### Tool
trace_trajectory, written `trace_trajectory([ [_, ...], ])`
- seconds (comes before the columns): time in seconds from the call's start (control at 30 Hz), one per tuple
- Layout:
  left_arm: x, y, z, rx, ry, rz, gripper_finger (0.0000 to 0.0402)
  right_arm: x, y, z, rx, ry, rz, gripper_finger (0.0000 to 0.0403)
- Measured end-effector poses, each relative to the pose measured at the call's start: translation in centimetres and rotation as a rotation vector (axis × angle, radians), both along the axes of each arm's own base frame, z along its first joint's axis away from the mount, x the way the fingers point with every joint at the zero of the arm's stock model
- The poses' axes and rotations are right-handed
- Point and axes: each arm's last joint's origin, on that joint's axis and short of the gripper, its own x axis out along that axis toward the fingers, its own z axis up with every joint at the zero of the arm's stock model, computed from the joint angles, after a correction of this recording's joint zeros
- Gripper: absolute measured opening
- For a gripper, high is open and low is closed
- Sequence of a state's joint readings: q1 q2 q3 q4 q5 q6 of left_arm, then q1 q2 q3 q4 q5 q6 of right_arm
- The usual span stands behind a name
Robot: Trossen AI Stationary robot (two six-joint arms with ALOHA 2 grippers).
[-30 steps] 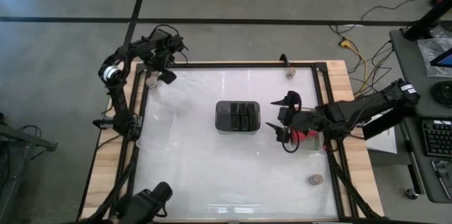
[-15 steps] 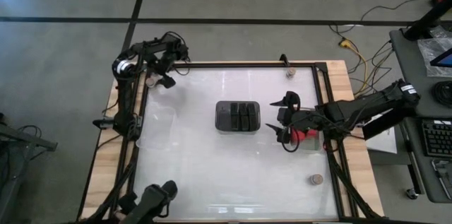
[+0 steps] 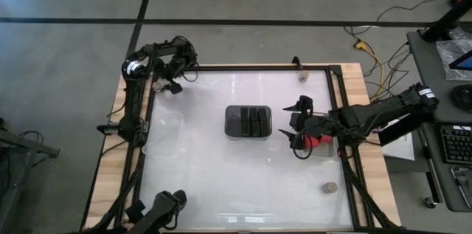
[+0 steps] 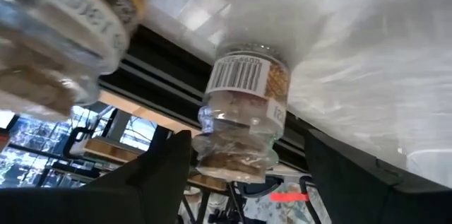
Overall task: Sort spices by type
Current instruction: Put the brown spice bottle into the transparent bin
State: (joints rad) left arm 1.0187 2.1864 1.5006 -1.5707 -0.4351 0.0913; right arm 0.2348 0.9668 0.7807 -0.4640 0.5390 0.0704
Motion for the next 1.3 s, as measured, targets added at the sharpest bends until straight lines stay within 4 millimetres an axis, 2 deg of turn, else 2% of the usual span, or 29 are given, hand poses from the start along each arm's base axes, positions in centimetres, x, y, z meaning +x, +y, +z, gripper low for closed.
trace_trajectory([
  [0.63,1.1,-0.9,0.1,-0.032,-0.042,0.004,0.0167,0.0,0.0,0.0,-0.002,0.003,-0.002,0.0366],
  [1.07,5.2,-4.1,2.3,0.021,-0.149,-0.112,0.0162,0.0,0.0,0.0,-0.005,0.003,0.0,0.0366],
  [1.3,8.4,-6.2,2.0,0.034,-0.245,-0.225,0.0161,0.0,0.0,0.0,-0.005,0.002,-0.001,0.0366],
])
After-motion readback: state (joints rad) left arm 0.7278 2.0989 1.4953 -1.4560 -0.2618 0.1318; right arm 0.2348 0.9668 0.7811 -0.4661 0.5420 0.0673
